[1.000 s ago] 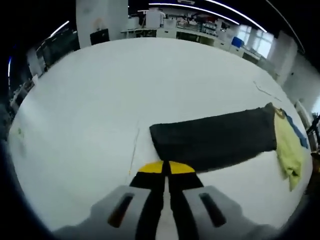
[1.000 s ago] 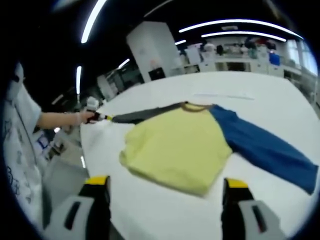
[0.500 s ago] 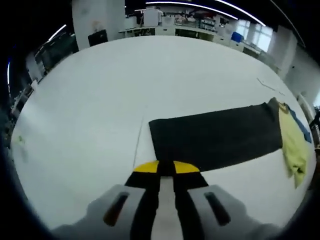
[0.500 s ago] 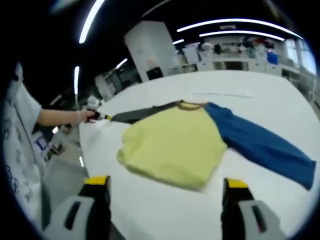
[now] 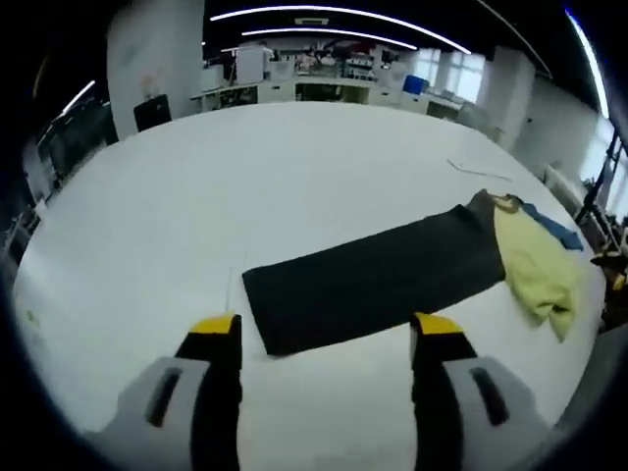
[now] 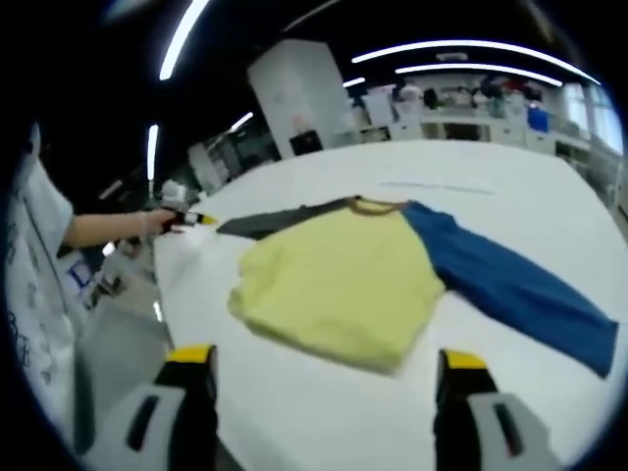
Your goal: Fold the garment on the visible template until the final outline fits inside the template.
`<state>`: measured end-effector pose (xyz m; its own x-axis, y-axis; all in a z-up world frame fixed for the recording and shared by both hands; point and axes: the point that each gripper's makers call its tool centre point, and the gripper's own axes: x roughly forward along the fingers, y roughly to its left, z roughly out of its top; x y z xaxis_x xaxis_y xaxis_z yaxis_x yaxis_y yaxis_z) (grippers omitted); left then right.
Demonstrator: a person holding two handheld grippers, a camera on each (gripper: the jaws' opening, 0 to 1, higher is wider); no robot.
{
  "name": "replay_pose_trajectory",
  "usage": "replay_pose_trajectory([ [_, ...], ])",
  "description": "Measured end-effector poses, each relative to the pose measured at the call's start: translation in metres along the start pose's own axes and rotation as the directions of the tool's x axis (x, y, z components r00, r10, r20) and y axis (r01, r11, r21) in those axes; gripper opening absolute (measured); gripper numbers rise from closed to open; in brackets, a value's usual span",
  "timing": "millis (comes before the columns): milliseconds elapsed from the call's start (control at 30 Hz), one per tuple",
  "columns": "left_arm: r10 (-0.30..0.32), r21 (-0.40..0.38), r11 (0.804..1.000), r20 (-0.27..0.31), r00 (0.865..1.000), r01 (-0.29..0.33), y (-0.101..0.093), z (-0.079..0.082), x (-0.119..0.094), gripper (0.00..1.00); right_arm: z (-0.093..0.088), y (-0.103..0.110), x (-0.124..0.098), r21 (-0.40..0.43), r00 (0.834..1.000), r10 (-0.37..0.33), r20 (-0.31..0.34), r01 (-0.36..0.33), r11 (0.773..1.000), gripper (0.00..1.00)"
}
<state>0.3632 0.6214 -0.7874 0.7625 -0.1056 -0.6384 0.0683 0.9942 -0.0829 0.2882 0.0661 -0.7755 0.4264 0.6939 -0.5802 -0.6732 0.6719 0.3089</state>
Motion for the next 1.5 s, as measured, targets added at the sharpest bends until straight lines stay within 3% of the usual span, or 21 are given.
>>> replay_pose_trajectory([
  [67, -0.027, 0.06, 0.998, -0.008, 1.0, 0.028, -0.014, 0.001, -0.006, 0.67, 0.001, 0.0, 0.0, -0.003, 1.0, 0.004, 0.001, -0.004, 1.0, 0.92],
  [133, -0.039, 0.068, 0.997, -0.011, 0.999, 0.04, -0.028, 0.004, -0.011, 0.68, 0.002, 0.001, 0.0, -0.012, 1.0, 0.004, 0.0, -0.004, 1.0, 0.92],
  [200, -0.097, 0.112, 0.989, 0.002, 0.995, 0.096, -0.051, 0.009, -0.016, 0.68, 0.002, 0.002, 0.0, -0.022, 1.0, 0.007, -0.002, -0.007, 1.0, 0.92],
  [233, -0.09, 0.114, 0.99, 0.003, 0.996, 0.089, -0.055, 0.009, -0.019, 0.68, 0.002, 0.003, 0.0, -0.026, 1.0, 0.006, -0.004, -0.006, 1.0, 0.92],
  [400, -0.205, 0.162, 0.966, 0.016, 0.979, 0.2, -0.098, 0.012, -0.027, 0.62, 0.0, 0.004, -0.001, -0.074, 1.0, 0.008, -0.027, -0.01, 0.997, 0.91],
  [567, -0.277, 0.313, 0.909, -0.04, 0.96, 0.275, -0.151, -0.004, -0.038, 0.58, 0.001, 0.004, -0.002, -0.121, 0.999, -0.004, -0.033, 0.0, 0.993, 0.89],
  [600, -0.283, 0.308, 0.909, -0.04, 0.958, 0.281, -0.159, -0.006, -0.039, 0.57, 0.001, 0.004, -0.002, -0.127, 0.999, -0.003, -0.037, -0.001, 0.992, 0.89],
  [667, -0.315, 0.343, 0.885, -0.061, 0.947, 0.316, -0.178, -0.013, -0.043, 0.56, 0.001, 0.007, 0.0, -0.152, 0.999, 0.003, -0.051, -0.01, 0.988, 0.89],
  [700, -0.318, 0.343, 0.884, -0.058, 0.946, 0.318, -0.184, -0.014, -0.043, 0.56, 0.0, 0.008, 0.001, -0.16, 0.998, 0.006, -0.059, -0.015, 0.987, 0.89],
  [767, -0.371, 0.362, 0.856, -0.067, 0.926, 0.369, -0.205, -0.019, -0.047, 0.56, 0.001, 0.009, 0.003, -0.172, 0.998, 0.009, -0.063, -0.02, 0.985, 0.89],
  [800, -0.388, 0.355, 0.852, -0.068, 0.919, 0.386, -0.214, -0.021, -0.048, 0.56, 0.0, 0.009, 0.004, -0.177, 0.998, 0.011, -0.069, -0.023, 0.984, 0.88],
  [833, -0.414, 0.381, 0.826, -0.09, 0.906, 0.416, -0.225, -0.026, -0.051, 0.55, 0.001, 0.009, 0.004, -0.183, 0.998, 0.013, -0.069, -0.025, 0.983, 0.88],
  [1033, -0.484, 0.435, 0.754, -0.139, 0.864, 0.492, -0.268, -0.04, -0.062, 0.57, 0.002, 0.01, 0.006, -0.213, 0.996, 0.025, -0.083, -0.042, 0.976, 0.88],
  [1133, -0.498, 0.439, 0.753, -0.107, 0.861, 0.49, -0.29, -0.036, -0.068, 0.56, 0.0, 0.011, 0.009, -0.243, 0.995, 0.017, -0.095, -0.04, 0.969, 0.87],
  [1267, -0.5, 0.44, 0.759, -0.081, 0.862, 0.481, -0.301, -0.036, -0.069, 0.56, 0.0, 0.015, 0.013, -0.306, 0.994, 0.011, -0.107, -0.044, 0.951, 0.83],
  [1333, -0.506, 0.421, 0.767, -0.07, 0.86, 0.485, -0.312, -0.038, -0.07, 0.55, -0.001, 0.016, 0.018, -0.363, 0.991, -0.012, -0.13, -0.037, 0.931, 0.78],
  [1367, -0.518, 0.408, 0.766, -0.064, 0.853, 0.496, -0.317, -0.039, -0.072, 0.56, -0.005, 0.019, 0.02, -0.397, 0.985, -0.014, -0.169, -0.055, 0.916, 0.74],
  [1433, -0.547, 0.348, 0.78, -0.025, 0.837, 0.52, -0.327, -0.038, -0.076, 0.55, 0.0, 0.019, 0.025, -0.446, 0.988, -0.03, -0.154, -0.042, 0.894, 0.65],
  [1500, -0.543, 0.358, 0.779, -0.026, 0.839, 0.515, -0.327, -0.041, -0.077, 0.54, 0.002, 0.027, 0.032, -0.505, 0.987, -0.021, -0.159, -0.063, 0.861, 0.58],
])
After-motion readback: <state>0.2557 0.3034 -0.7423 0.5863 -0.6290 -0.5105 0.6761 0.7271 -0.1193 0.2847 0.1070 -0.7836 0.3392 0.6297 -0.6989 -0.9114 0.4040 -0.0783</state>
